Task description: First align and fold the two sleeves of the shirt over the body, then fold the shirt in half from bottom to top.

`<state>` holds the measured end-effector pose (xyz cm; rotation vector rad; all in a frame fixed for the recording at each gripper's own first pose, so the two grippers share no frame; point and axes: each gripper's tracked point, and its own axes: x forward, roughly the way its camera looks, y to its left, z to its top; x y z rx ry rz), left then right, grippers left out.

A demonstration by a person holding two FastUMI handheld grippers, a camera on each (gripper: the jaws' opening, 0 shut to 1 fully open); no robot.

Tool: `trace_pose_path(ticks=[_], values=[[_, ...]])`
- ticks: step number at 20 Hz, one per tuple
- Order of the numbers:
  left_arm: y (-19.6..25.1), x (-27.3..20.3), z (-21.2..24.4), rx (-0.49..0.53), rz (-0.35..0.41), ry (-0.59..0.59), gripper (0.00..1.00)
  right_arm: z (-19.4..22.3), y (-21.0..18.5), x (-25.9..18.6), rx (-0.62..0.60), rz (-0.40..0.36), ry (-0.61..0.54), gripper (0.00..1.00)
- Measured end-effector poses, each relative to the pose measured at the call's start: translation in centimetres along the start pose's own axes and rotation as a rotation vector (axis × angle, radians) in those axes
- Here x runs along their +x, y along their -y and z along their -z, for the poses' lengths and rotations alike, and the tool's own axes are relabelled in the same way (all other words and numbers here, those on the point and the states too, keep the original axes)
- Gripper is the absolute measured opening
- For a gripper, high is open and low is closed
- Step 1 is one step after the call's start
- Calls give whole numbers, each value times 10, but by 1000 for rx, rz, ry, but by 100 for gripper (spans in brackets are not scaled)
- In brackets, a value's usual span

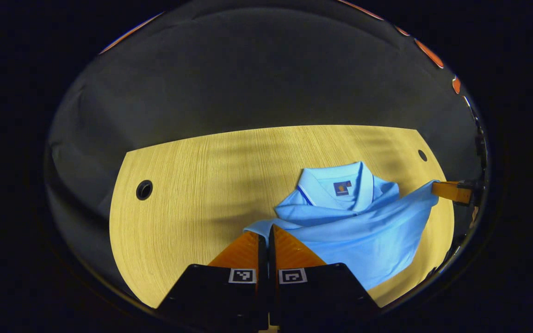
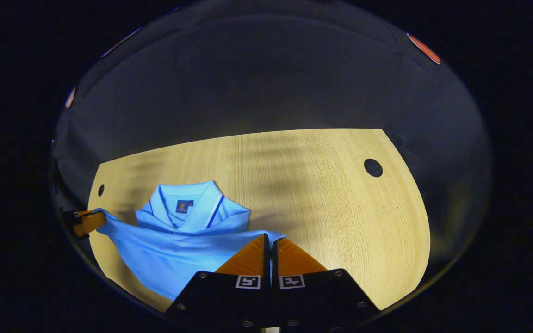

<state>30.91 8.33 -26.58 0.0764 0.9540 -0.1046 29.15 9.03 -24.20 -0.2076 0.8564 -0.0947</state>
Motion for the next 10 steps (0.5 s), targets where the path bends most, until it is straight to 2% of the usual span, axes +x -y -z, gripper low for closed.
trace_pose_path(ticks=[3,8,10], values=[[-7,21,-5,-10,-15,-13,5,5,12,26,5,34,-27,0],[-14,48,18,-68,-32,-75,5,7,10,47,19,29,-43,1],[-18,53,22,-76,-36,-82,5,9,12,51,15,49,-45,1]])
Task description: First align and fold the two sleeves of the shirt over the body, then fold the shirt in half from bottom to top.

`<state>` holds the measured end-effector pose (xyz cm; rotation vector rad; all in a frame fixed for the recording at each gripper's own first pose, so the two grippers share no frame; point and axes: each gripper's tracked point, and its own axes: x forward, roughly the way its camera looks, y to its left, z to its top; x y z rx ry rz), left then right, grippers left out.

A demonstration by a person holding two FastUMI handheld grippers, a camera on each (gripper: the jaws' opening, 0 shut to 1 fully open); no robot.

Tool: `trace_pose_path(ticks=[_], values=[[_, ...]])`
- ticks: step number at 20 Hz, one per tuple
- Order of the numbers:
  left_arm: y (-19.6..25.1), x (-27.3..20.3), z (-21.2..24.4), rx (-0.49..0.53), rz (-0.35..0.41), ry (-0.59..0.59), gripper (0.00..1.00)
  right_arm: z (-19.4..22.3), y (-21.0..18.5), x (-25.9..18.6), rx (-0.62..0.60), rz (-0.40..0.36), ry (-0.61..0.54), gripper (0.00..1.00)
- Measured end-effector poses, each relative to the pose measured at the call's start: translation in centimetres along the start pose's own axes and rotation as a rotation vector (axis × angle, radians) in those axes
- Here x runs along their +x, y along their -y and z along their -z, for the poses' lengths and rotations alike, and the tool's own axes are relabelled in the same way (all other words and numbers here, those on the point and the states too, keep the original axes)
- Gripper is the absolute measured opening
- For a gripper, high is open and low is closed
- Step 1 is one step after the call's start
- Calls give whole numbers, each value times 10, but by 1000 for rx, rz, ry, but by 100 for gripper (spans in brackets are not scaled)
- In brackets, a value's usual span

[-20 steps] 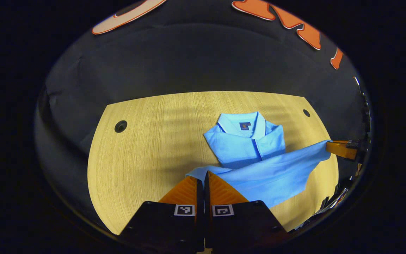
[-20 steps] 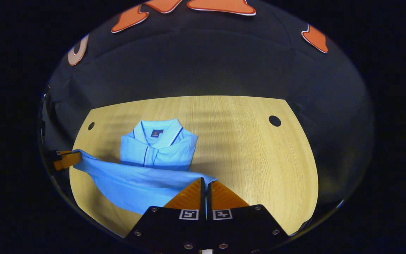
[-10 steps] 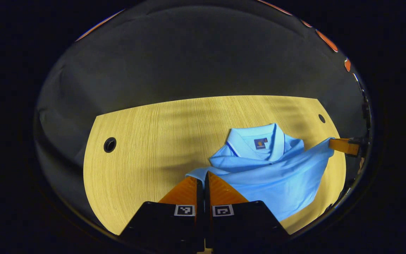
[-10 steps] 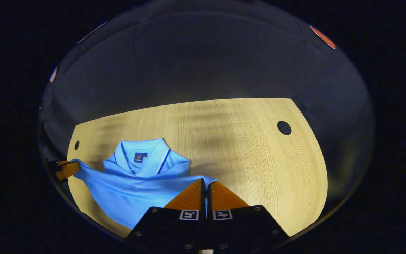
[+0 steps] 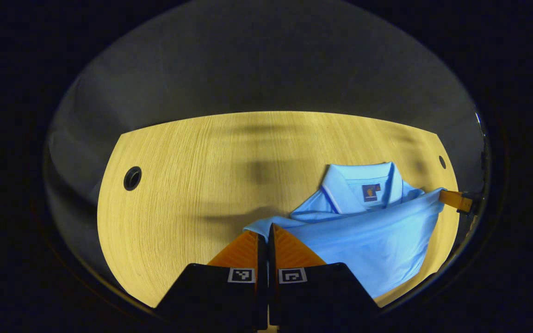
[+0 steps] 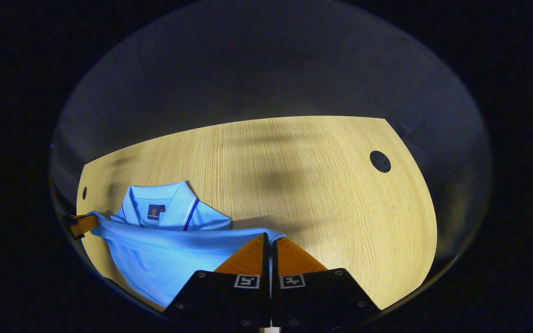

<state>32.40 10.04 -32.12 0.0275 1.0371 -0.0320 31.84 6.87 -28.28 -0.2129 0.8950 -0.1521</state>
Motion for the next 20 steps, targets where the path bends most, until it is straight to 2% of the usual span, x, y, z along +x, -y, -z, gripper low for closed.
trace_pose_path(ticks=[3,4,5,6,9,10,15,17,20], values=[[-4,-5,-6,15,-7,26,16,2,0,0,18,10,-9,6],[-7,-7,-9,16,-15,41,23,1,1,-2,22,11,-7,11],[-9,-10,-12,16,-20,54,38,1,0,-4,23,3,-7,14],[-9,-15,-14,12,-22,64,54,4,-3,-7,26,-5,-15,23],[-9,-33,-21,8,-42,104,100,3,-10,-24,22,-34,-3,80],[-9,-41,-25,1,-51,130,100,1,-12,-32,24,-48,8,99],[-4,-101,-42,-65,-32,273,100,-10,-23,-92,18,-105,113,100],[-1,-124,-40,-76,-28,302,100,-14,-23,-121,4,-110,186,100],[4,-167,-45,-93,-5,409,100,-17,-21,-163,-33,-105,308,100]])
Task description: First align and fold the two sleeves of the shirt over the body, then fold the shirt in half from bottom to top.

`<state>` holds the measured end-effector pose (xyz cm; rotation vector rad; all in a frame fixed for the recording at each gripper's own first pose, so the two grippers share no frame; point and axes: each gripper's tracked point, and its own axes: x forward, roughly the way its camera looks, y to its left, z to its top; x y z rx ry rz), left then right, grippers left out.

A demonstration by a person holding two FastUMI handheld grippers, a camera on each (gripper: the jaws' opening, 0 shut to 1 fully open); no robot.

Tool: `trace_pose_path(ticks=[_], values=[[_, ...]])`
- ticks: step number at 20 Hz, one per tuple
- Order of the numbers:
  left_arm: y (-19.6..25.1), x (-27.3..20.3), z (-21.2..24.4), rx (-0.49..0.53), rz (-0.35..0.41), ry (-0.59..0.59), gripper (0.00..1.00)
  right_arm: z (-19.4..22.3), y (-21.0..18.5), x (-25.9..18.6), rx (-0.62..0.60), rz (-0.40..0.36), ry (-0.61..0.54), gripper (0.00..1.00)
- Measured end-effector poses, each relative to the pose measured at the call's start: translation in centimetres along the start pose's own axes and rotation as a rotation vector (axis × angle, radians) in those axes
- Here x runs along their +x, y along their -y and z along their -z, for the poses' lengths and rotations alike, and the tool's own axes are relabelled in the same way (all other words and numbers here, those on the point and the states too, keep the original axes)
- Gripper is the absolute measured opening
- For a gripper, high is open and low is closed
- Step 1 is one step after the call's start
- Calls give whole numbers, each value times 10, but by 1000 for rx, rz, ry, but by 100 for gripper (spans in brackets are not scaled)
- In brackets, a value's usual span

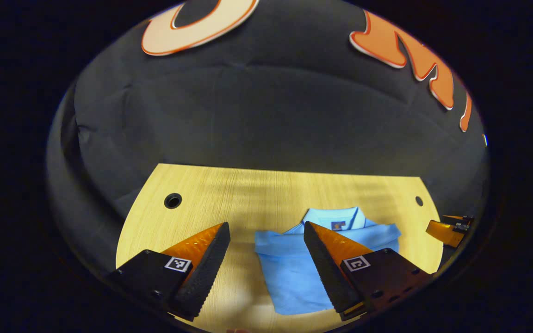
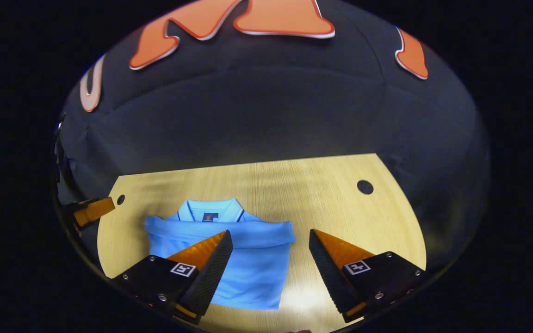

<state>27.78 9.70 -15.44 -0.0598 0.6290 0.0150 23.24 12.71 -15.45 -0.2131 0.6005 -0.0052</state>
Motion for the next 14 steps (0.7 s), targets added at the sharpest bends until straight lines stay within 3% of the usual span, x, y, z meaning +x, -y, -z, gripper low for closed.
trace_pose_path(ticks=[8,14], values=[[13,-109,-46,81,-9,345,100,-28,3,-86,2,-18,283,100],[29,-161,-31,76,1,399,100,-22,12,-135,41,-37,357,100]])
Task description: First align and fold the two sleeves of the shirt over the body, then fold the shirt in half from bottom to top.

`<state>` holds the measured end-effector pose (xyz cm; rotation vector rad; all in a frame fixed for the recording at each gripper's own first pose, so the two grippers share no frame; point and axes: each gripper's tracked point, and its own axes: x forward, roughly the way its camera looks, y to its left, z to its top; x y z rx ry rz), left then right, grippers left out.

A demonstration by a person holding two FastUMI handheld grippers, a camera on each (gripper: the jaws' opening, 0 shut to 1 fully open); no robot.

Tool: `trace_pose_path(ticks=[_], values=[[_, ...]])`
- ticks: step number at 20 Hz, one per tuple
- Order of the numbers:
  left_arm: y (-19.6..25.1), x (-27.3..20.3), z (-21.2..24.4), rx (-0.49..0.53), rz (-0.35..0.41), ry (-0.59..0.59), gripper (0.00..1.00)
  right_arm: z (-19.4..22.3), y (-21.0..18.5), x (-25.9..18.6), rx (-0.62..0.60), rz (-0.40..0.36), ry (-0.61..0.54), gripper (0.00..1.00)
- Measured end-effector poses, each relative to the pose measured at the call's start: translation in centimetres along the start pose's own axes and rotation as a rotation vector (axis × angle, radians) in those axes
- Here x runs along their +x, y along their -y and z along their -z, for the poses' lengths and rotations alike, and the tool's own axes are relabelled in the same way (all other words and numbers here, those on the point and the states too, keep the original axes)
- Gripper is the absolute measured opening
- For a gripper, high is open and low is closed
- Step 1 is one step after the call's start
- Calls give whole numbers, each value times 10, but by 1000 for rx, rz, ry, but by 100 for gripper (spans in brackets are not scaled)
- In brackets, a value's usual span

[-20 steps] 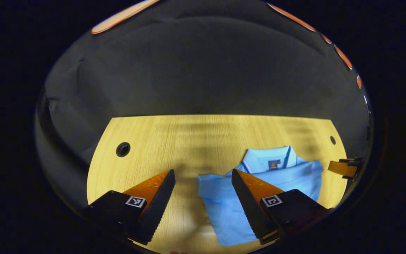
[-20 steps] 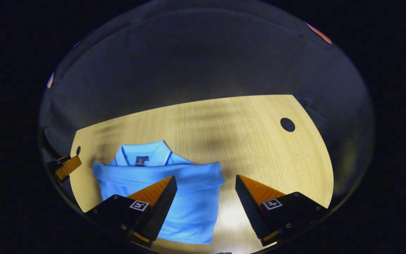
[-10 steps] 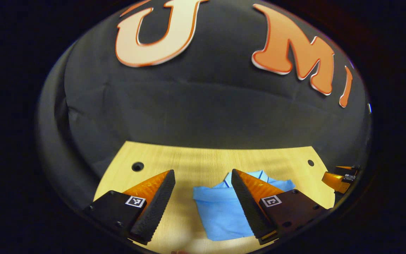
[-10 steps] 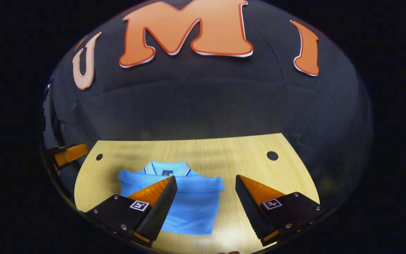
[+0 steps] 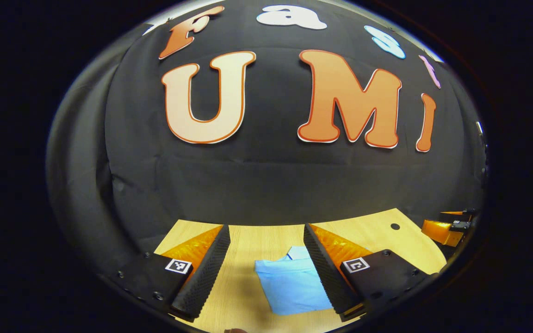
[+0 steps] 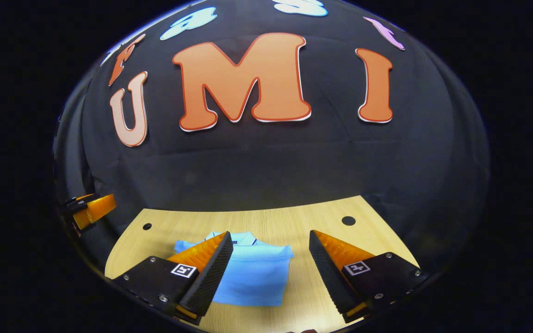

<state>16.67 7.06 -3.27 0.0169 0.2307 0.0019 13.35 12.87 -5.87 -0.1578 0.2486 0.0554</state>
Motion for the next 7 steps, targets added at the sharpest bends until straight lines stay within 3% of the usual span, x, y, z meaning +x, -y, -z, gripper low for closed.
trace_pose_path(ticks=[7], values=[[8,-51,-10,-15,-19,59,100,-9,0,-40,21,-60,55,100]])
